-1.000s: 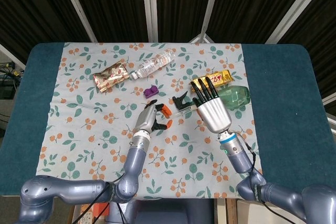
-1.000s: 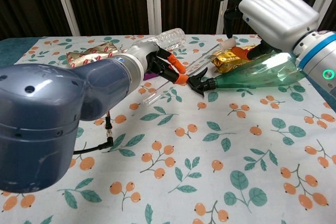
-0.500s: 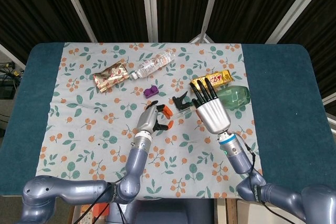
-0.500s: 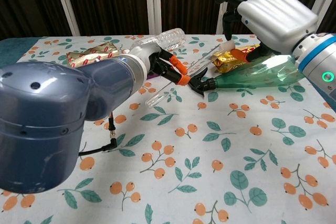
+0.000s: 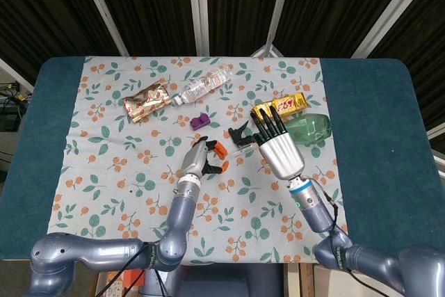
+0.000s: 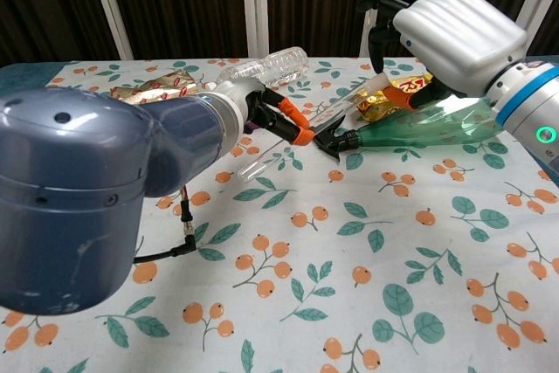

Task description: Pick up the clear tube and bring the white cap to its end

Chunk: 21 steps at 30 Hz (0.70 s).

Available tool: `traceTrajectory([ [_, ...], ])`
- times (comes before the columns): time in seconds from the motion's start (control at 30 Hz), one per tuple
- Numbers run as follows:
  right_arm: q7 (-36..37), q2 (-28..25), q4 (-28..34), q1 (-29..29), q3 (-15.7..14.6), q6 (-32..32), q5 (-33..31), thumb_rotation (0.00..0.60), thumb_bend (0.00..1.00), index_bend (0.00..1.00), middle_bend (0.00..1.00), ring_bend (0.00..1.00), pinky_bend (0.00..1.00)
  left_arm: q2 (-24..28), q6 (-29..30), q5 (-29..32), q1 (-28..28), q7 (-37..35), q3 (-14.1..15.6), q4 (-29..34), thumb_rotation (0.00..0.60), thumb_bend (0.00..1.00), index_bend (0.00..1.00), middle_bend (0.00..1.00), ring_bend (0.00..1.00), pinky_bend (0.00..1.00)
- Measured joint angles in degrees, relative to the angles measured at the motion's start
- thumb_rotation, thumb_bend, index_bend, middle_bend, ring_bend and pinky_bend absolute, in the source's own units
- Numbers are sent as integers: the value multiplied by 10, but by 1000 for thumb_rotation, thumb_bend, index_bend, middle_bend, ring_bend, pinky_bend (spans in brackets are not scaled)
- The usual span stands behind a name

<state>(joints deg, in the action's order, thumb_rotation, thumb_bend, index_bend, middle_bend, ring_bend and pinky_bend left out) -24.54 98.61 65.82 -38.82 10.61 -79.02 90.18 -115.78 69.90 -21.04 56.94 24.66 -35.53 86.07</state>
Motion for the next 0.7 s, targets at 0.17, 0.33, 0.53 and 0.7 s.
traceTrajectory([
  [0.17,-2,1,3,0,0,-1,2,600,456,614,159,64,0,1,2,7,3,5,-5,3,600,609,635,498,61,0],
  [0.33,-5,0,9,-1,1,1,2,600,456,614,159,64,0,2,2,8,4,6,-4,7,600,608,635,498,61,0],
  [0.53,-8,-2,14,-1,2,2,1,600,456,614,159,64,0,3,2,4,3,4,-2,10,600,609,635,498,61,0],
  [0.7,-9,-1,18,0,1,3,1,600,455,614,159,64,0,2,1,4,4,3,-2,11,600,609,635,498,61,0],
])
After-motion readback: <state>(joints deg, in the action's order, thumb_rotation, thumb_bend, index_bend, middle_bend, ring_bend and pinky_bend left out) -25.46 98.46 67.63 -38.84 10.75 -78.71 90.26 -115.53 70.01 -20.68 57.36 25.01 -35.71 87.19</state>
